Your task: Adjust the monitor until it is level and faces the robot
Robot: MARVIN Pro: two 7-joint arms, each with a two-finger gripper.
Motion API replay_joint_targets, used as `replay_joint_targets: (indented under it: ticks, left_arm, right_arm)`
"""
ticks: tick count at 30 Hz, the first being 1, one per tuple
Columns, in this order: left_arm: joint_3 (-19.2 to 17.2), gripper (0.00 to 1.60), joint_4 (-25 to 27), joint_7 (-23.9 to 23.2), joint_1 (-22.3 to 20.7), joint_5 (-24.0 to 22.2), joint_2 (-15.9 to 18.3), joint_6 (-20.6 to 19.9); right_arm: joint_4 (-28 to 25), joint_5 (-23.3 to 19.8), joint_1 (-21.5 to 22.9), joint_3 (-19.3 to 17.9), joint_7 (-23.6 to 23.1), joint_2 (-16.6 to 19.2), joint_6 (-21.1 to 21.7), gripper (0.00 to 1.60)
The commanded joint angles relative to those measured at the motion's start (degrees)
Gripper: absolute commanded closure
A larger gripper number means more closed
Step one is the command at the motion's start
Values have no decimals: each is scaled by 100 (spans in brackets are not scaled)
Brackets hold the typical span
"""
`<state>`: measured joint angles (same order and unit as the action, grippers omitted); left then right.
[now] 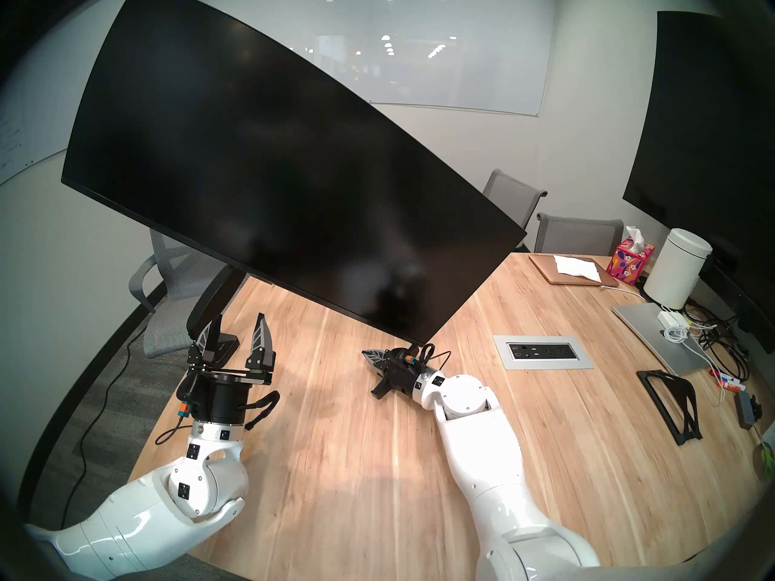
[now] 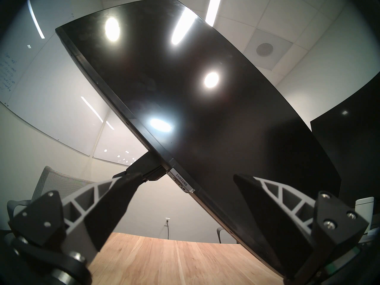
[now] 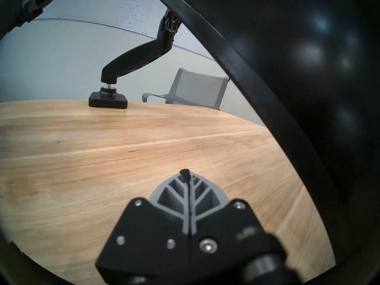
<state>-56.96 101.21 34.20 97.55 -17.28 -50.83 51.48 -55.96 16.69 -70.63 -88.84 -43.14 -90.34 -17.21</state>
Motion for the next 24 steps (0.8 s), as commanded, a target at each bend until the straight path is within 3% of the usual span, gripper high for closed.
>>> replay_joint_targets:
  ticks: [1, 7, 24]
  left_arm:
    - [-9, 0, 60, 2, -7, 0, 0, 10]
    - [-9, 0, 61, 2, -6, 0, 1, 9]
    - [-10, 0, 64, 3, -5, -1, 2, 8]
  right_arm:
    - [353, -14, 575, -48, 189, -124, 15, 160]
    - [853, -165, 806, -265, 460, -291, 113, 160]
    - [1429, -363, 1123, -592, 760, -490, 179, 160]
